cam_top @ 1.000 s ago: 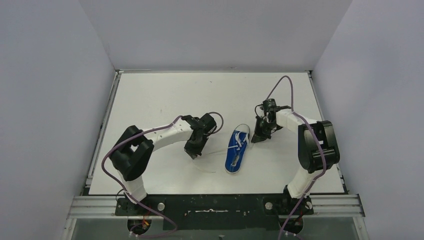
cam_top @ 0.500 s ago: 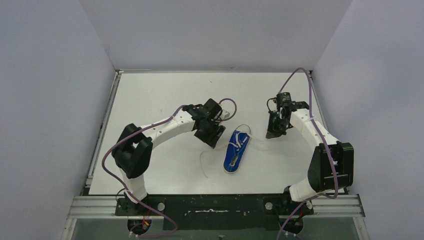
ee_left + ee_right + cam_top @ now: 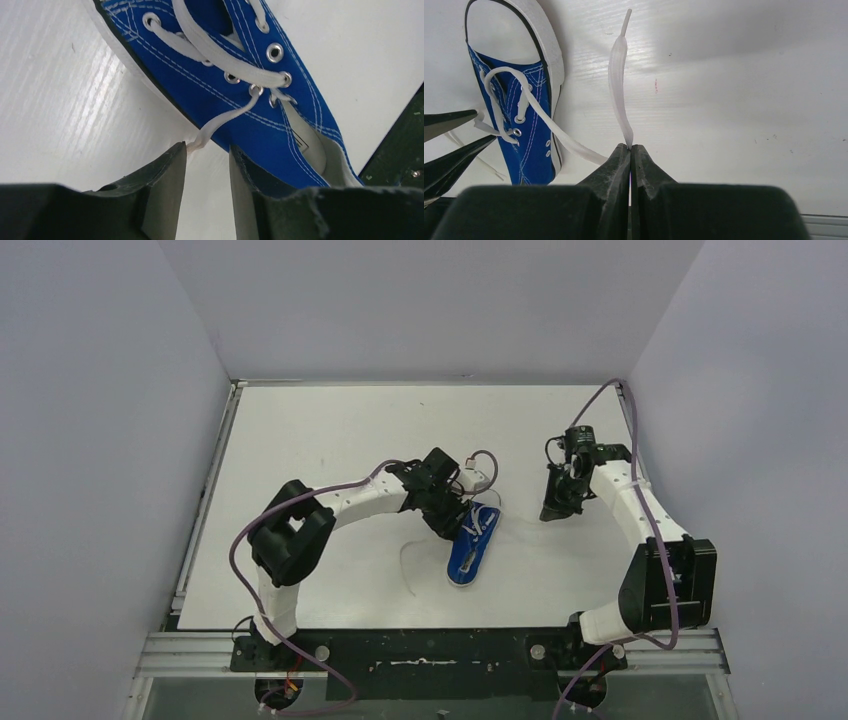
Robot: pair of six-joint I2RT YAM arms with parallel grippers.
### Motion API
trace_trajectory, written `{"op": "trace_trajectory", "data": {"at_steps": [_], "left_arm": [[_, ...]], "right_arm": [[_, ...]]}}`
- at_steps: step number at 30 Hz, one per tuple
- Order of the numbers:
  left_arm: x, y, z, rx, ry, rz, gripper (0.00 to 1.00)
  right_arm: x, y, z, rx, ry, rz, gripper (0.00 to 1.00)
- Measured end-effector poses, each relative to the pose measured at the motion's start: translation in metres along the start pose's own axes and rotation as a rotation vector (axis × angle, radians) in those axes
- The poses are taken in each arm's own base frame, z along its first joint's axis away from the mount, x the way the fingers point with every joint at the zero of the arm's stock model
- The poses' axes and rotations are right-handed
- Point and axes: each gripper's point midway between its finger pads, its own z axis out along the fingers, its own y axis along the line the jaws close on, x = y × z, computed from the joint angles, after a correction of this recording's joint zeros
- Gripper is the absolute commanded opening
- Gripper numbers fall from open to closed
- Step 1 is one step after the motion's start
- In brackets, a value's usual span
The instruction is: Tie the shoes
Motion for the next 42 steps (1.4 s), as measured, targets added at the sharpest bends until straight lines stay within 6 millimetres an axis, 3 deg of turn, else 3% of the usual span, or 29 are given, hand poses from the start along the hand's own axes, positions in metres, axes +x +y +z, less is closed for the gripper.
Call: {"op": "trace_trajectory", "data": {"at_steps": [5,9,18,28,34,37,42], "left_arm": [[0.0,0.004,0.016,0.011,-0.006,-0.006,0.09],[-0.004,0.006,0.014,-0.005,-0.029,-0.001,0.02],[-0.015,0.023,-0.003,-0.109,-0.076,0.021,0.0],[-0.027,0.005,-0.017,-0.048,-0.112,-0.009,0.0],[-0.027,-0.013,-0.031,0.008,-0.142,-0.075,0.0],[-0.027,-0.014,-0.032,0.017,-0.148,-0.097,0.0],[-0.029,-0.012,-0.035,0.059,-0.155,-0.117,0.0]], "right_arm": [[0.0,-0.008,-0.006,-0.004,0.0,0.031,0.0],[-0.001,-0.014,-0.011,-0.008,0.0,0.046,0.0],[-0.012,-0.001,-0.013,-0.104,0.008,0.065,0.0],[-0.017,0.045,0.058,-0.263,0.186,0.085,0.0],[-0.032,0.083,0.077,-0.331,0.201,0.033,0.0],[-0.04,0.095,0.071,-0.358,0.18,0.014,0.0],[-0.042,0.085,0.034,-0.36,0.149,0.029,0.0]]}}
